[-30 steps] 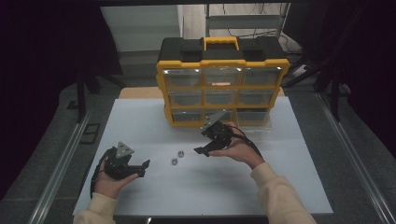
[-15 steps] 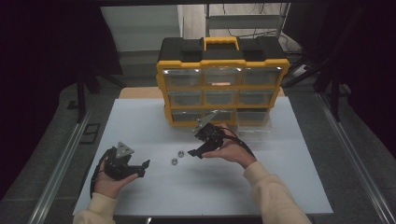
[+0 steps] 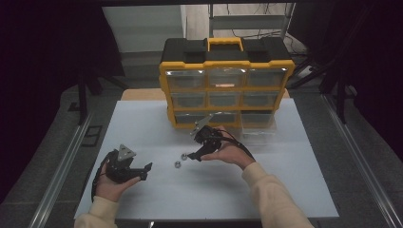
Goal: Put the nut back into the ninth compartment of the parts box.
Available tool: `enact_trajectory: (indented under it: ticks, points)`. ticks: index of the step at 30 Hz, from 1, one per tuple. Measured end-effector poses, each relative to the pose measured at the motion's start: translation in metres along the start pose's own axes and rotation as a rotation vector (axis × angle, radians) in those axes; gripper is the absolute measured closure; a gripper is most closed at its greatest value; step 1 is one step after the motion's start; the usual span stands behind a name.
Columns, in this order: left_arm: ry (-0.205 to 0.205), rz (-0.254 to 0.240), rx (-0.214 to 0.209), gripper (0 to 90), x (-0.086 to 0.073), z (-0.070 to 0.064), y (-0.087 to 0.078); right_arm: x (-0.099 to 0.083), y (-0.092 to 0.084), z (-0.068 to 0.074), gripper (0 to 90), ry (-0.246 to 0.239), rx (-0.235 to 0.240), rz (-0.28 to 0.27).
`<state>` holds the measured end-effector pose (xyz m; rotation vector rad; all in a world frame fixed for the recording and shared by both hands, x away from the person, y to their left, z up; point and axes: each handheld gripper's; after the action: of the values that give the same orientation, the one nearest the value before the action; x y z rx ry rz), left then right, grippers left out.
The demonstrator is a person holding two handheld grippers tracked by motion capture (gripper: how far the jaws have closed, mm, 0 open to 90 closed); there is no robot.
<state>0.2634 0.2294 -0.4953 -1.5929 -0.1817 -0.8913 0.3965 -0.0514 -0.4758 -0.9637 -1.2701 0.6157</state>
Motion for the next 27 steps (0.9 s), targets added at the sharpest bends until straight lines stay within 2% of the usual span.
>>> enact_trajectory:
  ticks: [13, 27]
  points:
    - [0.0, 0.001, 0.0, 11.8, -0.001, 0.001, -0.001, 0.012, 0.02, 0.0, 28.4, -0.044, -0.006, 0.049]
    - [-0.005, -0.004, 0.001, 11.8, -0.001, 0.002, -0.002, 0.019, 0.036, 0.001, 30.0, -0.056, -0.003, 0.101]
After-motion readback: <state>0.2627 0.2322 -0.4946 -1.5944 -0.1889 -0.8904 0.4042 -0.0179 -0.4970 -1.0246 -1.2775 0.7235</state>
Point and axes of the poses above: each handheld gripper's, and its own axes: y roughly forward along the jaws, x roughly out of its top, z roughly to its left, and after that the axes turned 6 degrees about z, right-handed
